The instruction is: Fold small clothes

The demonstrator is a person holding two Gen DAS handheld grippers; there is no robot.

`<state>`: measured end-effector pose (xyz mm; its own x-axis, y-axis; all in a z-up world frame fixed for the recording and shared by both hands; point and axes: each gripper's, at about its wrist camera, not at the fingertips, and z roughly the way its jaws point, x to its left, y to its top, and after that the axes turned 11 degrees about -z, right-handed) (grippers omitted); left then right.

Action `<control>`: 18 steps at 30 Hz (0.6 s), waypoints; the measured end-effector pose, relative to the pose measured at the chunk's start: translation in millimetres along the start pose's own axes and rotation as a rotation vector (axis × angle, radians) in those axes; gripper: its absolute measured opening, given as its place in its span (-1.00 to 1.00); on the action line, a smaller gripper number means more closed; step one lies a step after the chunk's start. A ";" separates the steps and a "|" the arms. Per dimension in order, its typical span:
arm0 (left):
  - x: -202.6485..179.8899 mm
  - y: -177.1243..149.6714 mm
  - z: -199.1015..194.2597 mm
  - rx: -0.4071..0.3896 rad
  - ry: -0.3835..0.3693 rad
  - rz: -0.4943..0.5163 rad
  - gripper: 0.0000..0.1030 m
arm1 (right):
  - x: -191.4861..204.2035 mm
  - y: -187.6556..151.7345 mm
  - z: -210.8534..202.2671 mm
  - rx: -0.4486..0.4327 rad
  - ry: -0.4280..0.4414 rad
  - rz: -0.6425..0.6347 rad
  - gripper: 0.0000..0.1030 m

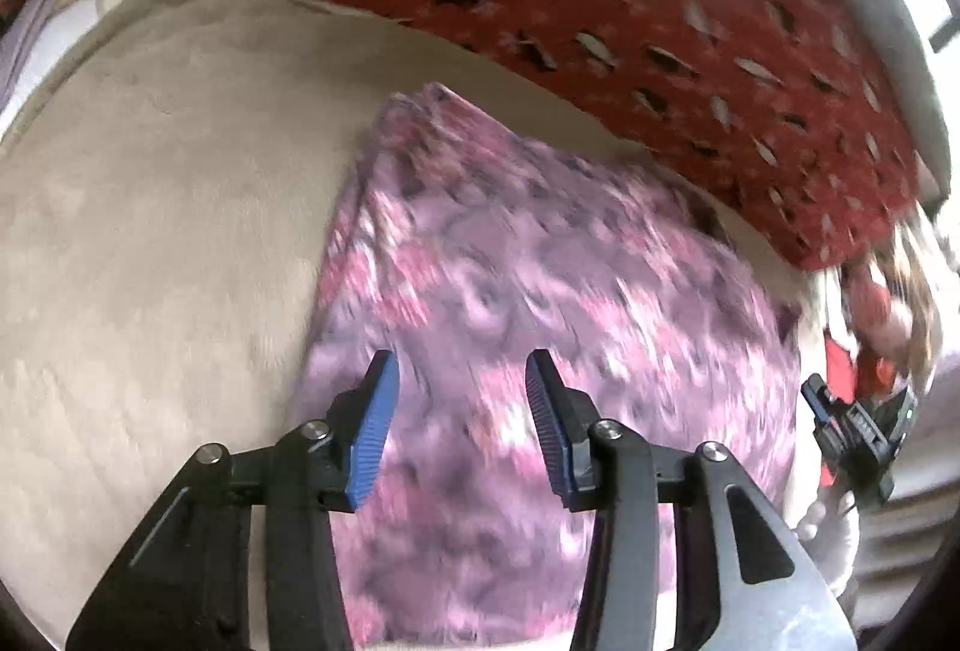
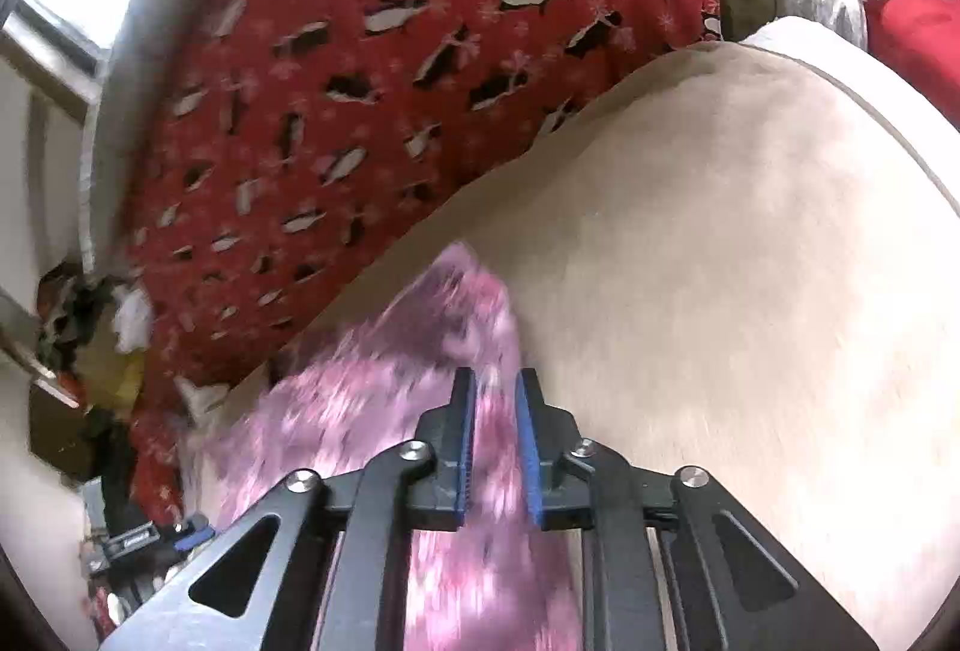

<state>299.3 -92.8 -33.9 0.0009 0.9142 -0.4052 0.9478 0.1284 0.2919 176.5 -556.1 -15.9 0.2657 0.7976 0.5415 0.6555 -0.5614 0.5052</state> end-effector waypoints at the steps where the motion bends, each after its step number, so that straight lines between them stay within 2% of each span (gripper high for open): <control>1: -3.9 -8.9 5.0 -0.003 0.014 0.014 -0.12 | 0.8 -10.5 -3.3 0.018 -0.009 -0.010 -0.34; 2: -5.0 -19.9 13.2 -0.001 0.053 0.033 -0.12 | 1.0 -23.5 1.4 0.059 -0.022 -0.014 -0.03; 3: -5.5 -26.2 21.1 0.008 0.084 0.049 -0.12 | 1.0 -30.8 6.0 0.094 -0.025 -0.015 -0.04; 4: -6.4 -32.0 28.1 0.011 0.115 0.064 -0.11 | 3.8 -37.8 5.4 0.093 -0.026 -0.039 -0.10; 5: -7.6 -36.3 26.9 -0.004 0.129 0.067 -0.11 | 10.0 -40.7 -0.7 0.078 -0.036 -0.080 -0.34; 6: -7.7 -38.9 22.0 0.000 0.129 0.062 -0.12 | 16.5 -41.5 -6.3 0.081 -0.015 -0.110 -0.67; 7: -7.7 -42.0 17.2 0.015 0.114 0.052 -0.12 | 20.5 -41.6 -11.1 0.064 -0.001 -0.118 -0.90; 9: -3.2 -50.7 8.6 0.016 0.083 0.026 -0.12 | 24.6 -45.6 -28.3 0.008 -0.018 -0.135 -0.91; 10: -0.6 -54.9 8.6 0.016 0.096 0.019 -0.12 | 21.4 -48.1 -30.9 0.006 -0.028 -0.131 -0.91; 11: 1.8 -59.6 15.7 0.031 0.135 0.022 -0.12 | 17.4 -52.2 -25.7 0.043 -0.053 -0.125 -0.91; 12: 4.6 -63.9 22.7 0.048 0.169 0.030 -0.12 | 12.3 -56.8 -13.5 0.118 -0.087 -0.117 -0.89; 13: 6.4 -67.9 23.8 0.045 0.177 0.033 -0.12 | 8.2 -59.8 -7.3 0.153 -0.088 -0.098 -0.92; 15: 4.3 -75.5 11.0 0.025 0.162 0.038 -0.12 | 12.5 -56.5 -22.0 0.097 -0.090 -0.055 -0.72; 18: 4.9 -86.7 3.1 0.026 0.141 0.023 -0.12 | 40.4 -57.7 -53.8 -0.017 -0.062 -0.119 -0.72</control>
<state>218.1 -100.6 -63.9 -0.0200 0.9620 -0.2723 0.9559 0.0982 0.2766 111.3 -503.4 13.0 0.2304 0.8705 0.4349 0.6727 -0.4654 0.5752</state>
